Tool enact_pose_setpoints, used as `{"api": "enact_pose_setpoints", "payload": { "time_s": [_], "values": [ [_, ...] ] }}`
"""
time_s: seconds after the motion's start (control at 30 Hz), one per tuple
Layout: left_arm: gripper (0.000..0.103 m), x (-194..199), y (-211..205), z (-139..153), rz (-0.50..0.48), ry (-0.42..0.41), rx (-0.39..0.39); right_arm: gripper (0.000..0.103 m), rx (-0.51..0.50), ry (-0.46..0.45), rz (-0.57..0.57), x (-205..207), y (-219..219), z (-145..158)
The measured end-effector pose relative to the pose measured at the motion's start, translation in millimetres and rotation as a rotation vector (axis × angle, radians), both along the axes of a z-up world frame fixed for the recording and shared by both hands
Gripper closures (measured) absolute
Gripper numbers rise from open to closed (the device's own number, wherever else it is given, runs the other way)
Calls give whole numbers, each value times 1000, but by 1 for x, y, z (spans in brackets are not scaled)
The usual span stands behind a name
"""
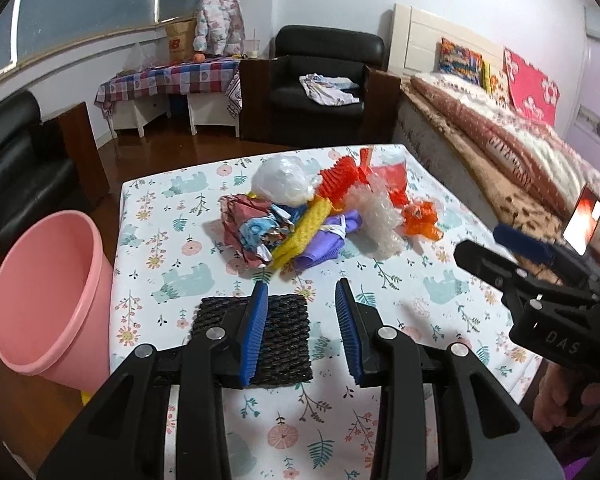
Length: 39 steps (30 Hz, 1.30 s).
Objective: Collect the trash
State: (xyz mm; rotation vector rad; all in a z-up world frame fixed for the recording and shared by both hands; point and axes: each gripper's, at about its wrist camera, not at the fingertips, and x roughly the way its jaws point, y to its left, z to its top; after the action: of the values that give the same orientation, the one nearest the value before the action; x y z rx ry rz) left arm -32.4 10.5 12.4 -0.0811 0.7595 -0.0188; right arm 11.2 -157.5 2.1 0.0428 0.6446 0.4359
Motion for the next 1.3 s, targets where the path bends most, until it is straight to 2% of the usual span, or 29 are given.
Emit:
{"api": "enact_pose_setpoints", "payload": {
  "time_s": [0.33,0.63,0.8,0.97,1.03,1.1,1.17,1.3],
  "values": [
    [68,-21,48,-5,3,31,-33,31,28,44,4,5,-6,-10],
    [68,-18,56,-38,-12,149,-3,31,33,89,27,12,-1,-21],
    [68,-6,51,-60,-1,204,74,31,25,107,29,17,1,-27],
    [68,-4,51,-67,1,201,80,31,21,123,28,22,2,-31],
    [73,-3,51,-67,1,196,78,31,19,132,31,24,3,-33],
    [87,-5,49,-67,-11,186,82,31,17,139,35,26,5,-34],
    [95,-6,47,-65,-16,177,93,31,16,148,37,27,7,-36],
    [96,-8,49,-59,-8,142,76,33,20,160,39,31,7,-37]
  ]
}}
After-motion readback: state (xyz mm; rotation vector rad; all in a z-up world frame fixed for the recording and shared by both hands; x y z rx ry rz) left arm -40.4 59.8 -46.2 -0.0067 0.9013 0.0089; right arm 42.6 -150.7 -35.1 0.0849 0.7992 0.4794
